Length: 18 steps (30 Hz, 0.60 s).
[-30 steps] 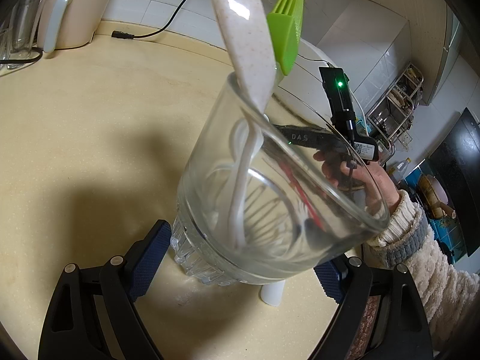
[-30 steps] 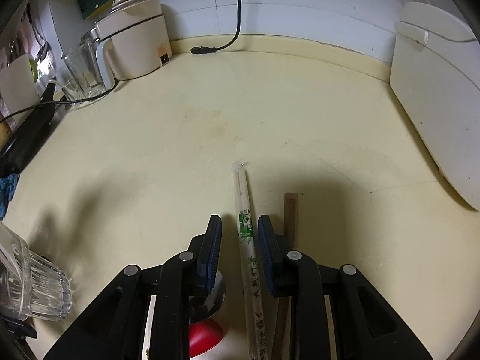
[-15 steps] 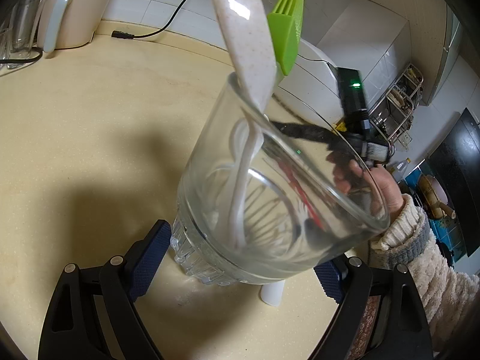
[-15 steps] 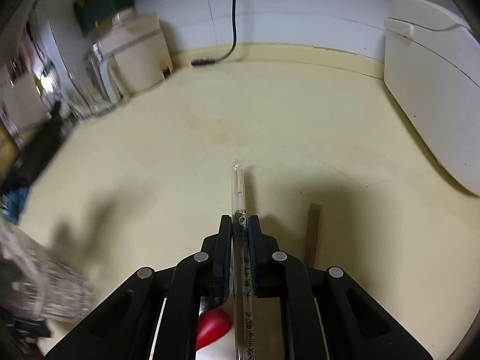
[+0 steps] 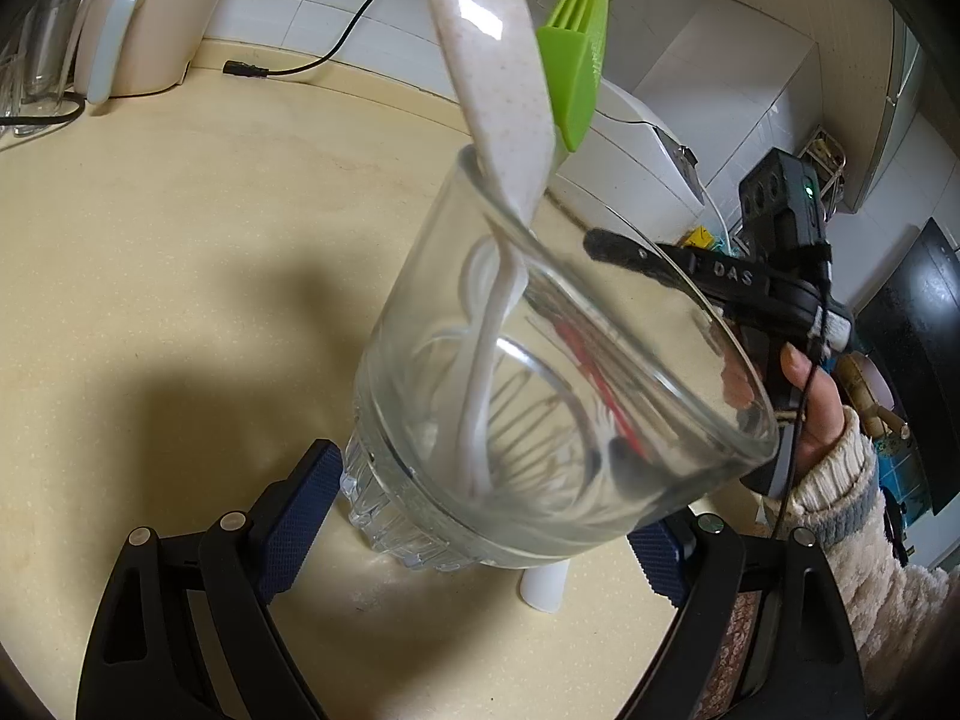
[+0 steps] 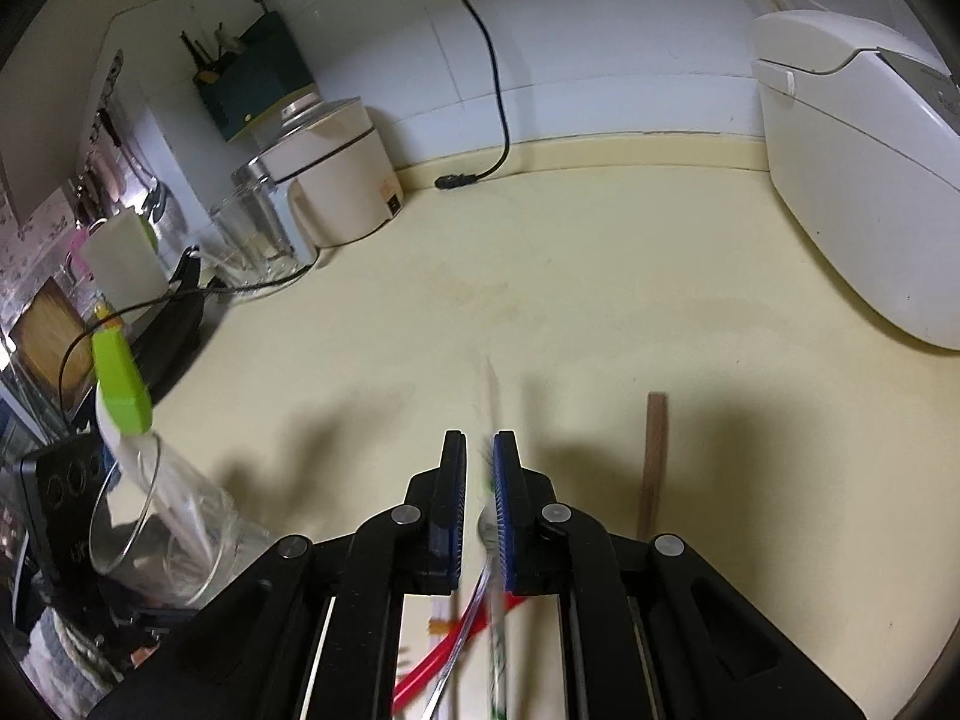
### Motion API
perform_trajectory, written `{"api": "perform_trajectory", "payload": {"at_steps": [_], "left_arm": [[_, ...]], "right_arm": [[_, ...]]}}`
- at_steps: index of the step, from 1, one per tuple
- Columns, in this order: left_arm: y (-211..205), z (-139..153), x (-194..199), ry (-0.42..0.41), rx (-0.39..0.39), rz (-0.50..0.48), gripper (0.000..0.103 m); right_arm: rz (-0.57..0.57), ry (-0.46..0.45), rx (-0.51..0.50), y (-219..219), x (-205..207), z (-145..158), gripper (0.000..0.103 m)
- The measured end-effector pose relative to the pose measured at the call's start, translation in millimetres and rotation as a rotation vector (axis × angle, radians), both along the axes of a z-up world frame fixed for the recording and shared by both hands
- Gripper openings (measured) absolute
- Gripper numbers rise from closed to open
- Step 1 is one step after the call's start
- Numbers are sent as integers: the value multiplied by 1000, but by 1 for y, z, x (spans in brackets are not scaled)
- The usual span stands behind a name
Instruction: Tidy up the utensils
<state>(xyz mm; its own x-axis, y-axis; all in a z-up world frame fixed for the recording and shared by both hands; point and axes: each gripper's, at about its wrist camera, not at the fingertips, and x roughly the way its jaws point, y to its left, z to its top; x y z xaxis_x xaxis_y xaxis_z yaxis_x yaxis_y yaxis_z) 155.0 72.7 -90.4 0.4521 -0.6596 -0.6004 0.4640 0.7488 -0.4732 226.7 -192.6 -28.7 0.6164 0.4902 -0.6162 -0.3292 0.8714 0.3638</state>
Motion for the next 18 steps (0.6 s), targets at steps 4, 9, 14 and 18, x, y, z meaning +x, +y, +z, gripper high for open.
{"api": "perform_trajectory", "payload": {"at_steps": [4, 9, 14, 18], "left_arm": [[1, -1, 1, 0, 0, 0, 91], [0, -1, 1, 0, -1, 0, 91], [1, -1, 1, 0, -1, 0, 91], [1, -1, 1, 0, -1, 0, 91]], "right_arm": [[21, 13, -2, 1, -8, -2, 9], [-1, 24, -21, -1, -7, -7, 10], [-18, 35, -26, -1, -2, -13, 13], [-8, 29, -16, 3, 8, -14, 22]]}}
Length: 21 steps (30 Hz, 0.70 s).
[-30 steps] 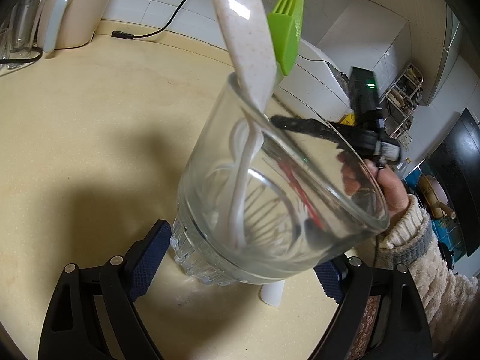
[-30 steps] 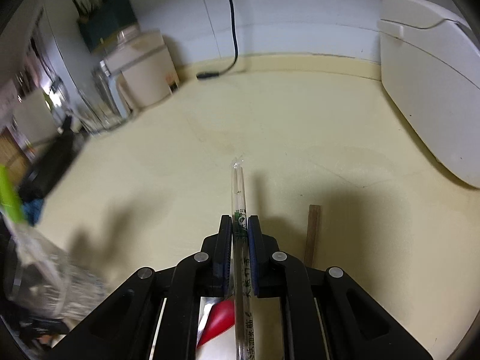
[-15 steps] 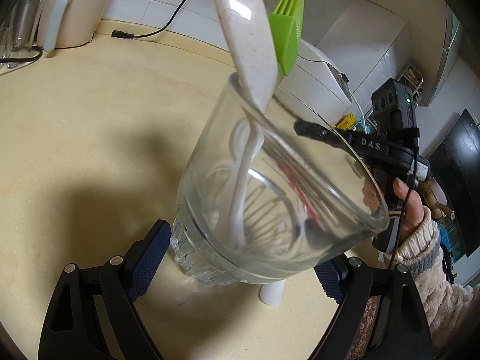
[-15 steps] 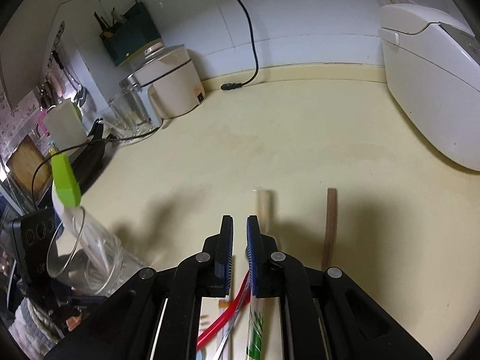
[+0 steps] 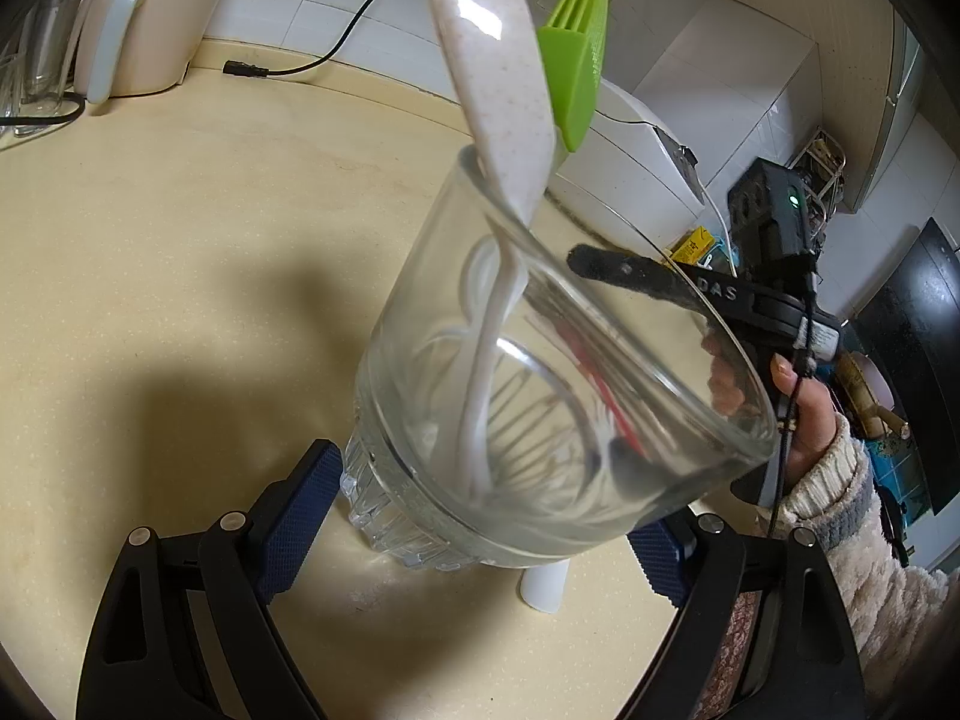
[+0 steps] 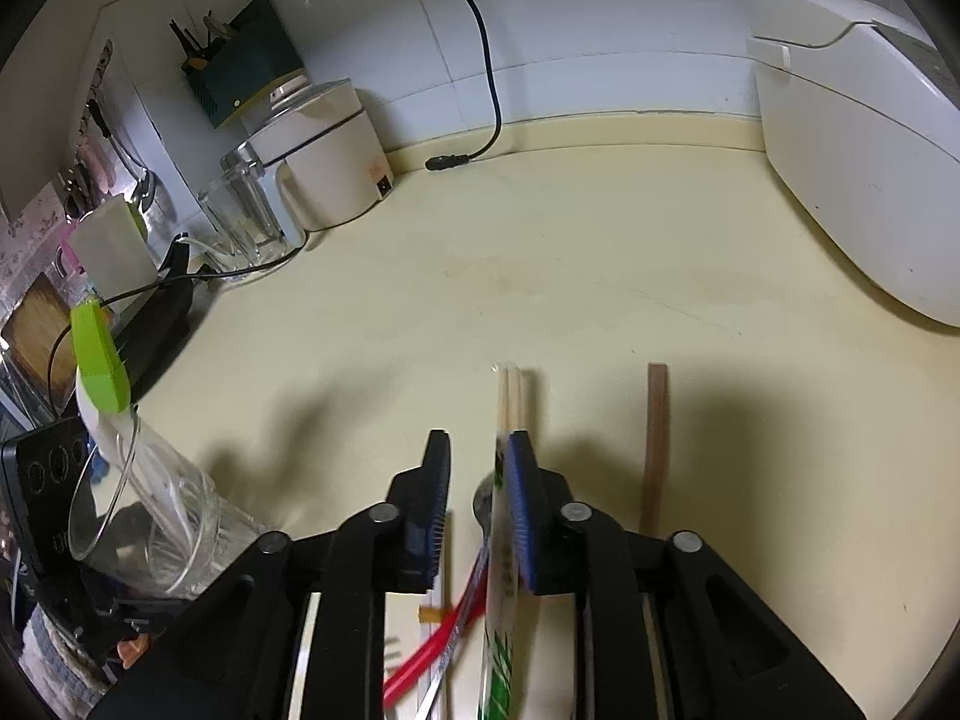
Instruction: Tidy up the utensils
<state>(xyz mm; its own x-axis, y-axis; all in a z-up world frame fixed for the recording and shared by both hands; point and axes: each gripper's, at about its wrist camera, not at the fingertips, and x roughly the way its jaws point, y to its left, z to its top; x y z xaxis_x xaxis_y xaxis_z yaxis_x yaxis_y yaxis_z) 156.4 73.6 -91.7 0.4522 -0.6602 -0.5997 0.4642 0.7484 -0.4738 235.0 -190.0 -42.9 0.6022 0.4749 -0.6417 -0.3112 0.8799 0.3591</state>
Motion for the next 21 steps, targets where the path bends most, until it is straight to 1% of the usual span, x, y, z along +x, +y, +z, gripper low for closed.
{"api": "perform_trajectory", "payload": {"at_steps": [4, 6, 9, 13, 15, 17, 19, 21], "left_arm": [[0, 0, 0, 0, -1, 0, 91], [-1, 0, 0, 0, -1, 0, 91], [-1, 0, 0, 0, -1, 0, 91], [1, 0, 0, 0, -1, 0, 91], [0, 0, 0, 0, -1, 0, 91], [1, 0, 0, 0, -1, 0, 91], [1, 0, 0, 0, -1, 0, 91], [0, 0, 0, 0, -1, 0, 91]], "right_arm": [[-3, 36, -21, 4, 21, -7, 31], [-3, 61, -31, 5, 30, -12, 32], [29, 103, -21, 10, 39, -20, 32], [35, 115, -74, 21, 46, -25, 32], [46, 122, -78, 24, 49, -28, 32], [54, 115, -87, 27, 48, -27, 29], [53, 103, -95, 26, 46, -26, 16], [38, 96, -93, 23, 45, -24, 12]]}}
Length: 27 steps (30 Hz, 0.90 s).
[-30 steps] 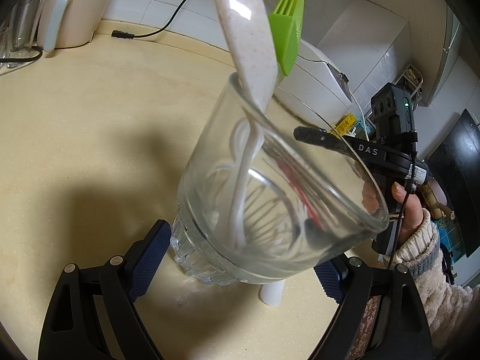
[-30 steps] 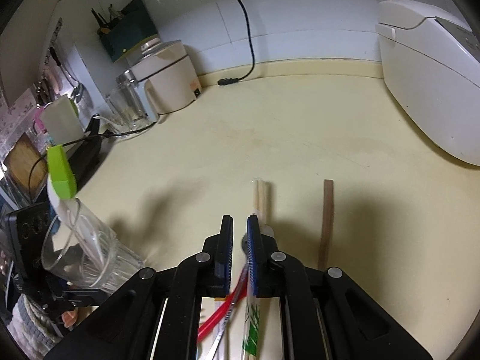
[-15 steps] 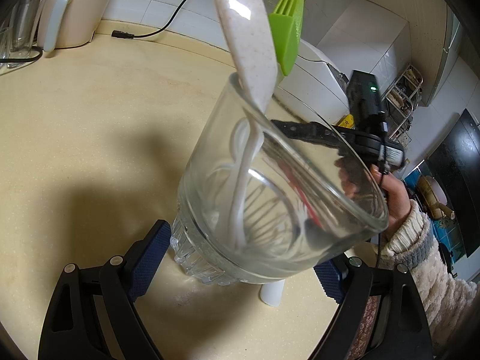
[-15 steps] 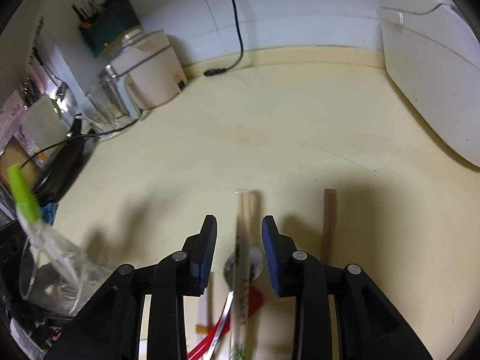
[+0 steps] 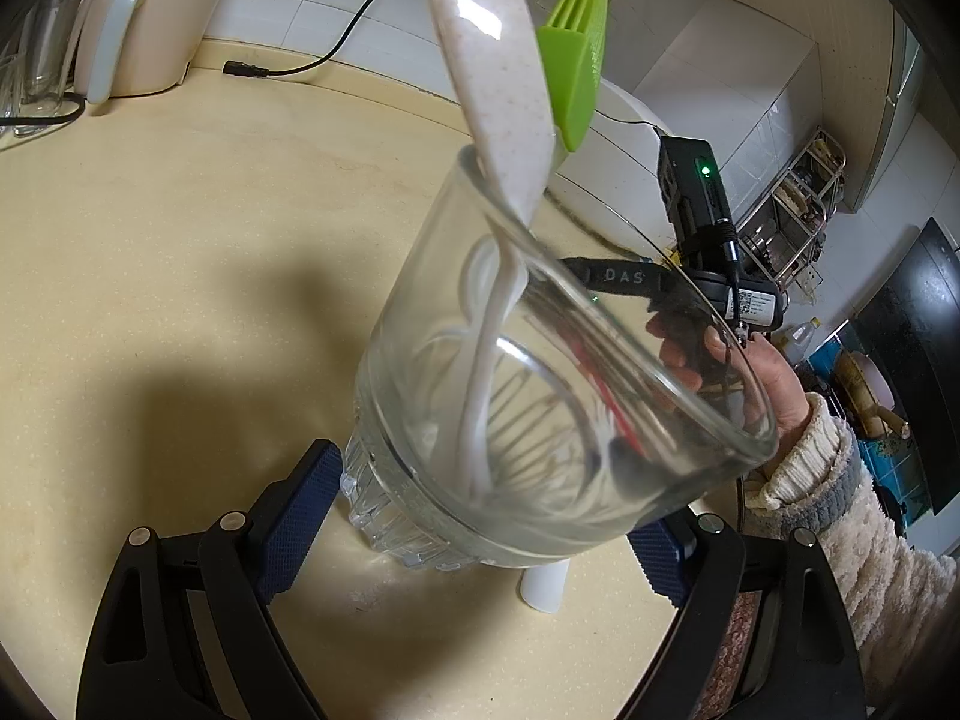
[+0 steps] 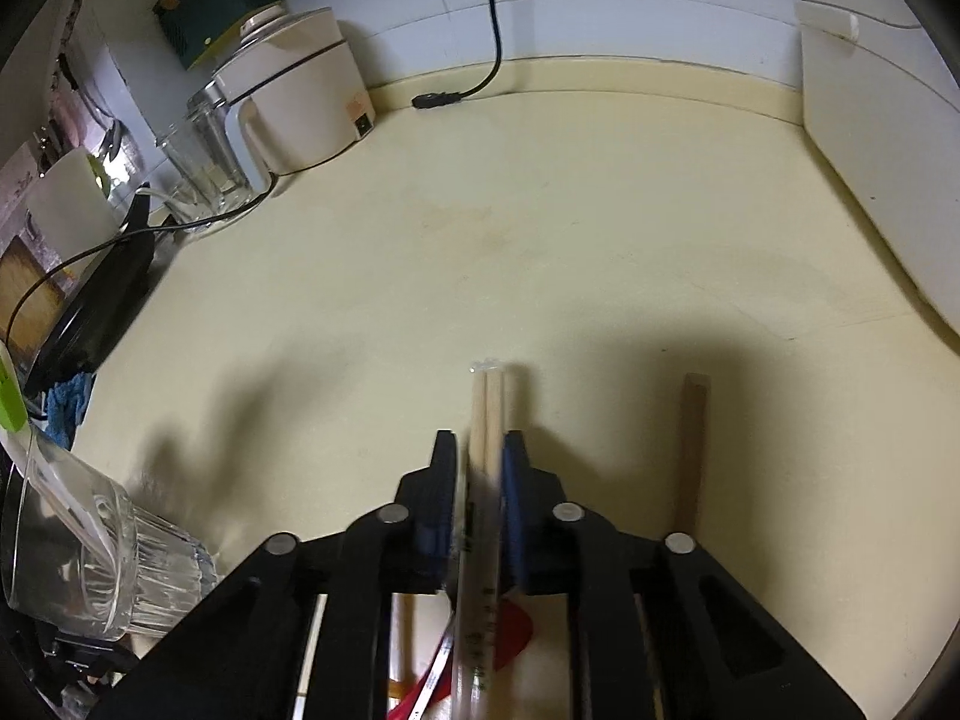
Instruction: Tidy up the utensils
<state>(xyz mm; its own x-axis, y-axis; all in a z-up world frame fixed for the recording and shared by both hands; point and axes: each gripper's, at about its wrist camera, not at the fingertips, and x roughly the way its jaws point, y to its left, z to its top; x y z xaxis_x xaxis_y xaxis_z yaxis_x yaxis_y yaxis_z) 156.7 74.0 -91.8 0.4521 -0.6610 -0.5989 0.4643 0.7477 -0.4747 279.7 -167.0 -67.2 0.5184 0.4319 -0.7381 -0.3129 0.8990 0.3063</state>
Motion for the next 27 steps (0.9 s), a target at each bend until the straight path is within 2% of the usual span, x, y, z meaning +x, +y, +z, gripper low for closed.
{"api": "perform_trajectory", "payload": {"at_steps": [8, 20, 27], "left_arm": [[0, 0, 0, 0, 0, 0, 91], [1, 0, 0, 0, -1, 0, 91], [0, 0, 0, 0, -1, 0, 91]], "right_arm": [[-13, -74, 113, -19, -28, 27, 11], [-37, -313, 181, -27, -90, 90, 11], [-75, -429, 269, -47, -130, 115, 10]]}}
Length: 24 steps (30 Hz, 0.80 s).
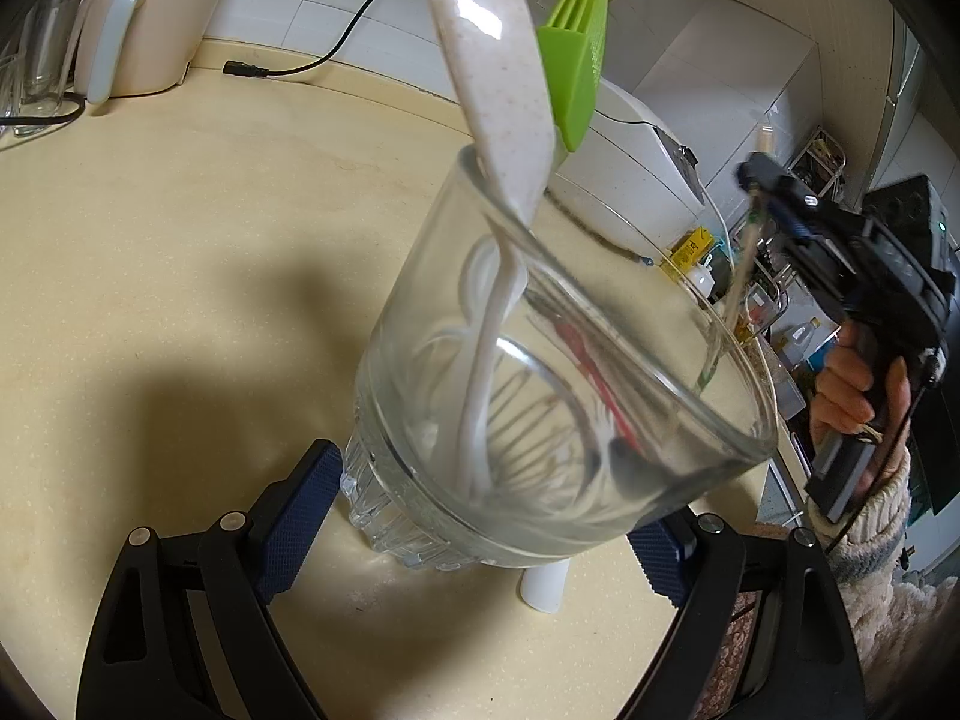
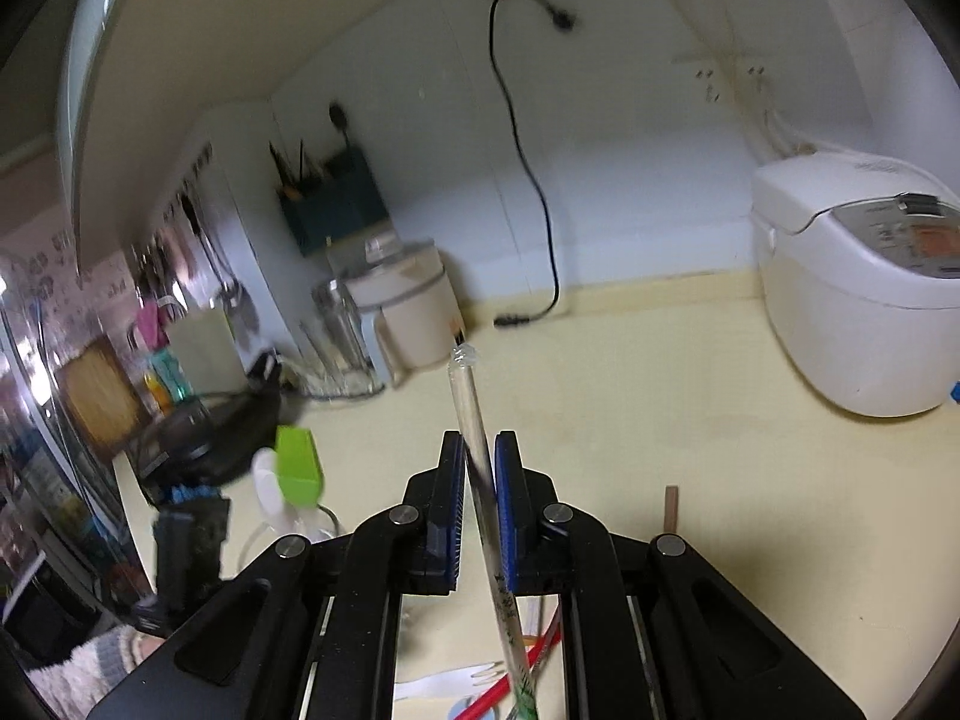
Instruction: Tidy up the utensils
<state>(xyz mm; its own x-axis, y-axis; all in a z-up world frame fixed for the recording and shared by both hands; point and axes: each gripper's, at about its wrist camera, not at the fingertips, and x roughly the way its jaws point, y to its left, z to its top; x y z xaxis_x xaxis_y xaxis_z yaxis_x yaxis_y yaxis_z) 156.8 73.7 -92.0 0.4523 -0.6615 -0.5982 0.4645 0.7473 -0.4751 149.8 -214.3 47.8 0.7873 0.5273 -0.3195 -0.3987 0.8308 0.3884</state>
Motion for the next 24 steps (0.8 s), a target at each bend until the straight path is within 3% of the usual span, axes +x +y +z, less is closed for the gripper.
{"api": "perform_trajectory", "payload": {"at_steps": [6, 14, 18, 24], "left_arm": [[1, 0, 0, 0, 0, 0, 91], [1, 0, 0, 0, 0, 0, 91], [1, 0, 0, 0, -1, 0, 91], [1, 0, 0, 0, -1, 0, 91]], "right_arm": [[-28, -35, 99, -25, -16, 8, 10], [-18, -42, 87, -21, -16, 10, 10], [-28, 6, 67, -20, -5, -1, 10], [-42, 164, 15, -19, 29, -37, 11]]}}
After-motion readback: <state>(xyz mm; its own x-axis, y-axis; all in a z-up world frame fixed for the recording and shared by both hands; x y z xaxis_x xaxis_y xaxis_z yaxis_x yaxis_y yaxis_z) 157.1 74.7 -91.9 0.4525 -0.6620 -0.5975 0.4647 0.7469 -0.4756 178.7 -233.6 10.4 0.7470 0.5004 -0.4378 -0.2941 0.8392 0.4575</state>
